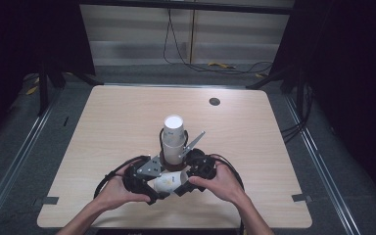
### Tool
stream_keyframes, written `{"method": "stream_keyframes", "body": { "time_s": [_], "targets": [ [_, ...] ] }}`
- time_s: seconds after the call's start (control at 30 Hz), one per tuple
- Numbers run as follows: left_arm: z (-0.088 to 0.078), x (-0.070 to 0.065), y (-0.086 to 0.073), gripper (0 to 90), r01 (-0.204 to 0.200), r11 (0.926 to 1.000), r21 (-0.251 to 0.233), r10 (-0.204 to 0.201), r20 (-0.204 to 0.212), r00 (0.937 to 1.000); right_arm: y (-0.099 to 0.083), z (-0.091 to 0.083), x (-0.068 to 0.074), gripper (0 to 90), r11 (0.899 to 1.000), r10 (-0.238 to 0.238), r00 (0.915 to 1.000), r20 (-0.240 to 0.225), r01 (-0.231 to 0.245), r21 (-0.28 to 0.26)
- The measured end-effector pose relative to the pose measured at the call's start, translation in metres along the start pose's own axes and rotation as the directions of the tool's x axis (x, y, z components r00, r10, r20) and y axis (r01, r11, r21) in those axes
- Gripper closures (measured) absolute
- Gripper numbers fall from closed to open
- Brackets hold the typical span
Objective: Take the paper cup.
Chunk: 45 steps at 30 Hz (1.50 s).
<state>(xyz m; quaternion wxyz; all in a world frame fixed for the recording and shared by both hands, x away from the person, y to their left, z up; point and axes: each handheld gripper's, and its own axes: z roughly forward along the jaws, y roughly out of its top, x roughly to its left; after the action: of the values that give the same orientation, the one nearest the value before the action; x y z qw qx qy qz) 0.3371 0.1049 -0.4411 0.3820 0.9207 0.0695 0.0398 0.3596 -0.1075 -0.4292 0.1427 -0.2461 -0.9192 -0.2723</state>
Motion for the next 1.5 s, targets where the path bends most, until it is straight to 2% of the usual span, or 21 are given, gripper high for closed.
{"method": "stream_keyframes", "body": {
  "time_s": [0.1,0.23,0.47,0.63,0.73,0.9,1.03,1.13,1.17,1.33,1.5],
  "targets": [
    [-0.004,0.002,-0.001,18.8,0.004,0.9999,-0.014,-0.004,-0.006,1.0000,-0.001,-0.001,-0.001,37.2,1.000,0.005,1.0000,0.004,-0.005,-0.009],
    [-0.011,0.004,-0.005,18.8,0.039,0.9976,-0.057,-0.040,-0.017,0.9991,-0.002,-0.001,-0.001,37.1,1.000,0.000,0.9999,0.012,0.000,-0.019],
    [-0.018,0.007,-0.011,18.8,0.092,0.9883,-0.121,-0.094,-0.007,0.9956,-0.006,-0.003,-0.003,37.1,0.999,0.010,0.9997,0.024,-0.009,-0.043],
    [-0.024,0.010,-0.015,18.8,0.119,0.9815,-0.150,-0.125,-0.035,0.9915,-0.009,-0.006,-0.004,37.0,0.998,0.013,0.9995,0.030,-0.011,-0.064],
    [-0.029,0.013,-0.019,18.8,0.144,0.9736,-0.177,-0.152,-0.035,0.9877,-0.011,-0.007,-0.004,37.1,0.997,0.021,0.9991,0.036,-0.019,-0.069],
    [-0.039,0.019,-0.024,16.1,0.199,0.9528,-0.229,-0.211,-0.028,0.9771,-0.013,-0.010,-0.006,37.1,0.996,0.033,0.9986,0.040,-0.029,-0.089],
    [-0.043,0.023,-0.028,16.1,0.221,0.9398,-0.261,-0.235,-0.024,0.9717,-0.015,-0.012,-0.007,37.0,0.994,0.032,0.9987,0.039,-0.028,-0.105],
    [-0.043,0.023,-0.031,16.0,0.226,0.9392,-0.259,-0.240,-0.025,0.9704,-0.016,-0.012,-0.007,37.0,0.993,0.035,0.9985,0.043,-0.030,-0.112],
    [-0.043,0.023,-0.031,15.9,0.219,0.9415,-0.256,-0.234,-0.028,0.9719,-0.017,-0.012,-0.007,37.0,0.992,0.037,0.9984,0.043,-0.032,-0.119],
    [-0.044,0.022,-0.034,15.9,0.215,0.9411,-0.261,-0.231,-0.035,0.9722,-0.018,-0.014,-0.008,37.0,0.991,0.035,0.9981,0.051,-0.028,-0.132],
    [-0.043,0.023,-0.038,16.0,0.230,0.9329,-0.277,-0.251,-0.041,0.9672,-0.020,-0.016,-0.009,37.1,0.986,0.023,0.9984,0.052,-0.014,-0.164]
  ]
}}
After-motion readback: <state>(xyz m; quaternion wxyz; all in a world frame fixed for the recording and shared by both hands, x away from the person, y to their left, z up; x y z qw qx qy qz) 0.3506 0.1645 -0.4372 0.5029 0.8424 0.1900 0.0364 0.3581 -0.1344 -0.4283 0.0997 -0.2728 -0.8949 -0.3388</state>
